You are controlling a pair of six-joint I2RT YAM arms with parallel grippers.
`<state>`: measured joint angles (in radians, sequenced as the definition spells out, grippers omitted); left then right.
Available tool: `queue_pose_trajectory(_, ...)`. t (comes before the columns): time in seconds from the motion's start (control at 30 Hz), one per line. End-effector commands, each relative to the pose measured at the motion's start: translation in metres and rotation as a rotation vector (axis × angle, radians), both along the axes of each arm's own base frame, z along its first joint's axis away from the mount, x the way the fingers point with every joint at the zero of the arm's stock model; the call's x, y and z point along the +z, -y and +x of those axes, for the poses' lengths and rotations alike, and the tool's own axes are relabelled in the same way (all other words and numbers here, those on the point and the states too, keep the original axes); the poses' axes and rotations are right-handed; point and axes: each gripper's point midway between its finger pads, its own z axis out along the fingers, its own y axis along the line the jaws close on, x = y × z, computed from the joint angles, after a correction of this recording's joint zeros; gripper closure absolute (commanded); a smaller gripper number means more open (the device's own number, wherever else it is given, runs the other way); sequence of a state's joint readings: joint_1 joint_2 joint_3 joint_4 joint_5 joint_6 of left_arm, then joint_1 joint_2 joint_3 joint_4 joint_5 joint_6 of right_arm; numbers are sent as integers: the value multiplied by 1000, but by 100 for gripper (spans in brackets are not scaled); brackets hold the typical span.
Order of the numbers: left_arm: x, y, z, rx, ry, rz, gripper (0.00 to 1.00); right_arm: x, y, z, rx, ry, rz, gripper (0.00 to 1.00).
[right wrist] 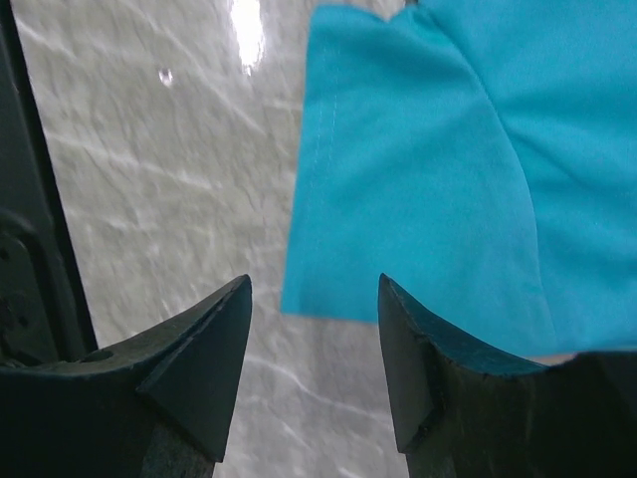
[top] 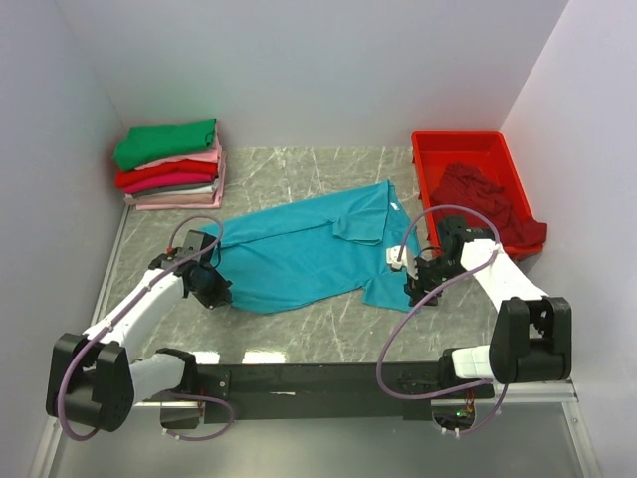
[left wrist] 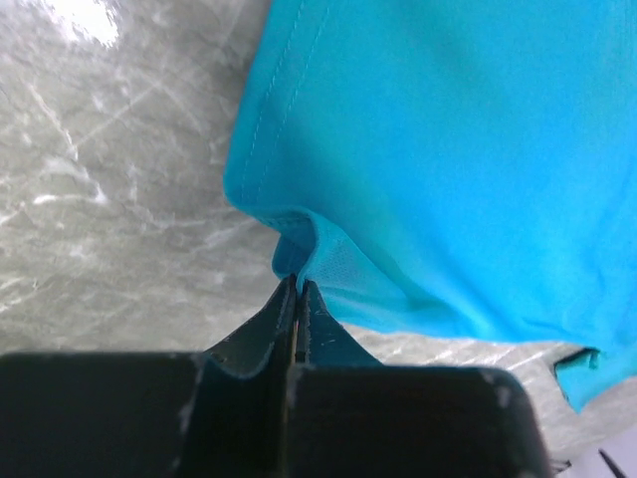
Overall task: Fold and stack the t-shirts
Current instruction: Fold the tshirt
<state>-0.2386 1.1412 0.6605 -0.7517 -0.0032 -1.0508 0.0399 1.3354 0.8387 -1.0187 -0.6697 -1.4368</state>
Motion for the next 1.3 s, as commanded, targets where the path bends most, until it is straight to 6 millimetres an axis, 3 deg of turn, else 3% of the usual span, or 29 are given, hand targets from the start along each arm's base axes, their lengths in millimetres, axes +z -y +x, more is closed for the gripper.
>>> queue_pose_trajectory(0.0, 9, 4, -5, -34, 2, -30, 99, -1, 18, -2, 108, 42, -86, 39)
queue_pose_trajectory(0.3, 7, 12, -12, -47, -3, -79, 100, -39, 39, -5, 158, 73, -224, 40)
queue_pose_trajectory(0.53, 6, 13, -12, -46, -6, -90, 100, -58, 32, -3, 194, 57, -252, 44)
queue_pose_trajectory(0.63, 5, 15, -12, -49, -7, -97, 100, -65, 30, -1, 192, 52, -261, 48)
queue_pose_trajectory(0.73, 4, 17, -13, -52, -12, -110, 100, -69, 28, -4, 197, 21, -259, 59)
queue_pose_trajectory(0.77, 6, 18, -13, -56, -9, -116, 100, -67, 26, -4, 190, 14, -249, 70)
queue_pose_trajectory(0.93, 6, 13, -16, -49, -11, -103, 100, -36, 21, 9, 150, 40, -187, 93)
queue_pose_trajectory(1.07, 6, 4, -12, -20, -7, -108, 100, 4, 14, 33, 109, 67, -125, 99)
queue_pose_trajectory(1.23, 12, 1, -6, -15, 14, -125, 100, 31, 0, 60, 56, 67, -51, 100)
queue_pose_trajectory(1.27, 13, 0, -4, -9, 15, -134, 100, 42, -3, 74, 25, 87, -38, 100)
